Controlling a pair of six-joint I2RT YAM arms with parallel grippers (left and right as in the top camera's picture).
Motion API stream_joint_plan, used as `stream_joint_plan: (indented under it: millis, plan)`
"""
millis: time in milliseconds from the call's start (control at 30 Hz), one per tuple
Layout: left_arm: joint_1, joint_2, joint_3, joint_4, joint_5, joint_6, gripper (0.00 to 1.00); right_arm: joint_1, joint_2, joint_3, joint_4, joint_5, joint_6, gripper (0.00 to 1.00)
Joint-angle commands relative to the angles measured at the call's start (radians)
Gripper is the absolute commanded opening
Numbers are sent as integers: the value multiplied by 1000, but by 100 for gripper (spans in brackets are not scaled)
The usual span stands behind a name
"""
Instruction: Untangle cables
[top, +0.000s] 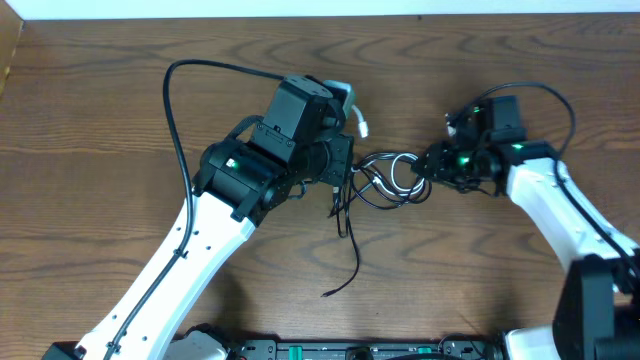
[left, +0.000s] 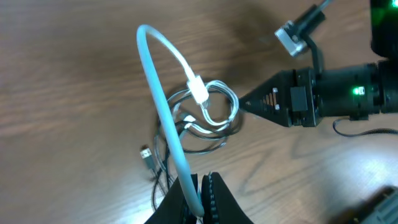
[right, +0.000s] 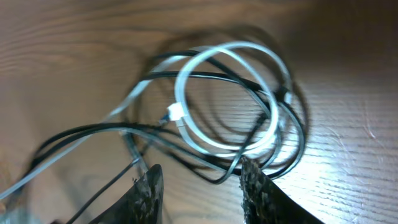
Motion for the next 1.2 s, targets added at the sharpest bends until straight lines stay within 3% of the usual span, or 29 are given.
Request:
stream_joint_plan:
  millis: [0,300,500,600,667,800,967,1167]
  plan:
    - [5,34,9,-39,-94,-103,8,27,65,1,11,105,111,35]
    - [5,154,9,-52,-93,-161,8,68,204,1,46,100,133,26]
    - [5,215,9,-52,-93,-161,8,80,259,1,117,79,133,13]
    - [5,239,9,-55,-88,-161,8,80,270,1,141,82,132,2]
    - [5,248,9,-56,-81,-160,9,79,268,2,154,77,115,1]
    - [5,246,10,-47,-74,-159,24,71,214,7,172,-37,5,1]
    - [5,207,11,43,229,49,41,27,-66,9,151,-240,-120,1]
    - [5,177,11,102,407,119,58,-1,-351,9,51,-278,-122,1]
